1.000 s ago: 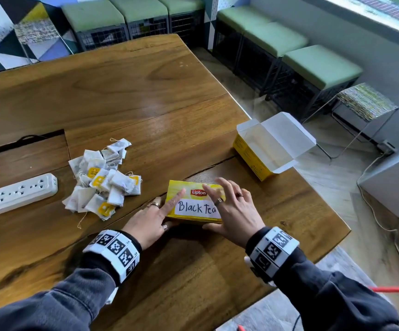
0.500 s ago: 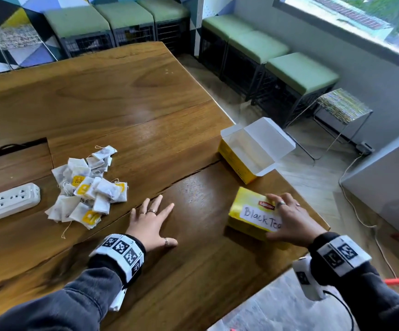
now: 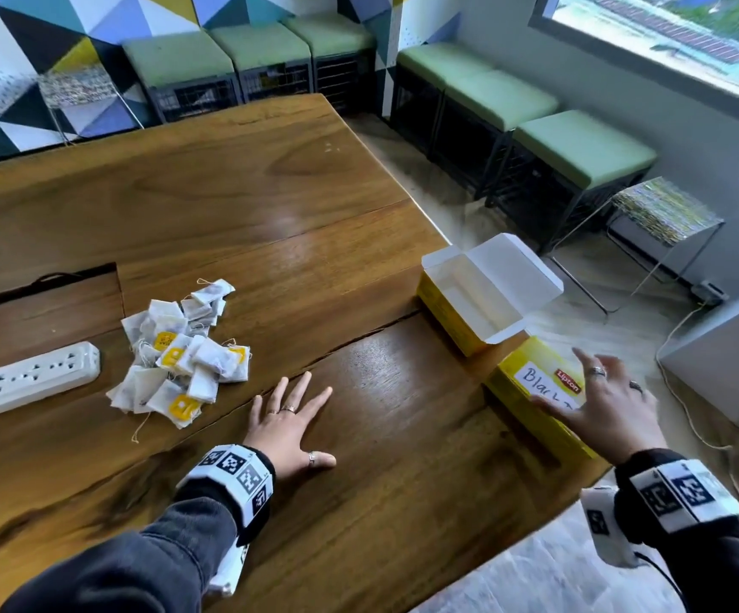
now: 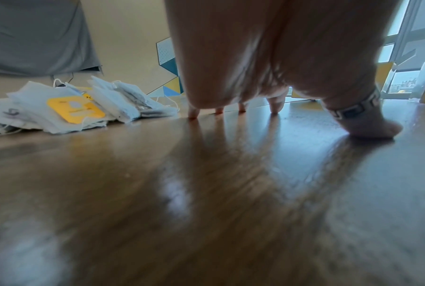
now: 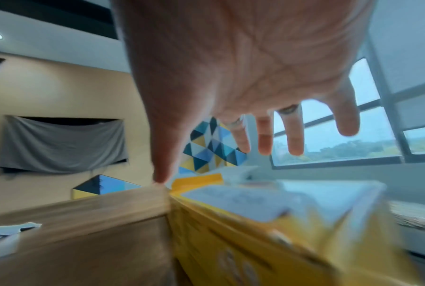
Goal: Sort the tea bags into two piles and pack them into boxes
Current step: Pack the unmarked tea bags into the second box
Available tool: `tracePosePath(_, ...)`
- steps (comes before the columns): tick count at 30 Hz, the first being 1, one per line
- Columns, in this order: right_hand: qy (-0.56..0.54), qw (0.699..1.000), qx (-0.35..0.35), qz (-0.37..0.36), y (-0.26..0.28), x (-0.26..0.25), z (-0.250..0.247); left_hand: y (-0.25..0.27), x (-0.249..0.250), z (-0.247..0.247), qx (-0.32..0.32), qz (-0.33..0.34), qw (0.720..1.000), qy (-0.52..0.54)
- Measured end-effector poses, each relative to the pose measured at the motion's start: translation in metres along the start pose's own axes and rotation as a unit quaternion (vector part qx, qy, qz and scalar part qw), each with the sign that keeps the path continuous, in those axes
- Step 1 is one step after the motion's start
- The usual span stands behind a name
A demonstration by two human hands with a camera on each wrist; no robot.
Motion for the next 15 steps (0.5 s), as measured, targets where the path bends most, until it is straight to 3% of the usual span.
tracePosePath(4,-0.136,0.980,0.084,-0.117,0.025,-0.051,-0.026,0.000,-0.001,0.002,0.001,0.003,1.000,0.015)
tracePosePath(9,-0.173,0.949,0.048,-0.257,0.060,-0.141,-0.012,0.007,-0.009,-0.009,0.038,0.014,0.998,0.055)
tracePosePath(11,-0.165,0.954,0.061,-0.242,0.051,-0.167,-0.003,0.016,-0.021,-0.020,0.080,0.008,0.995,0.056)
tracePosePath(15,-0.030,0.994,0.035,-0.102,0.000,-0.194,0.023,0.036,-0.049,-0.028,0.096,0.012,0.994,0.043)
Point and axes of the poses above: each hand's wrist, its own y-axis away from the middle knuckle, its own z-axis out of the palm, x = y × z, the point moved 5 cm from there along -y, towards the middle knuckle, and after that the axes turned 9 degrees about z, right-handed, at the moved point
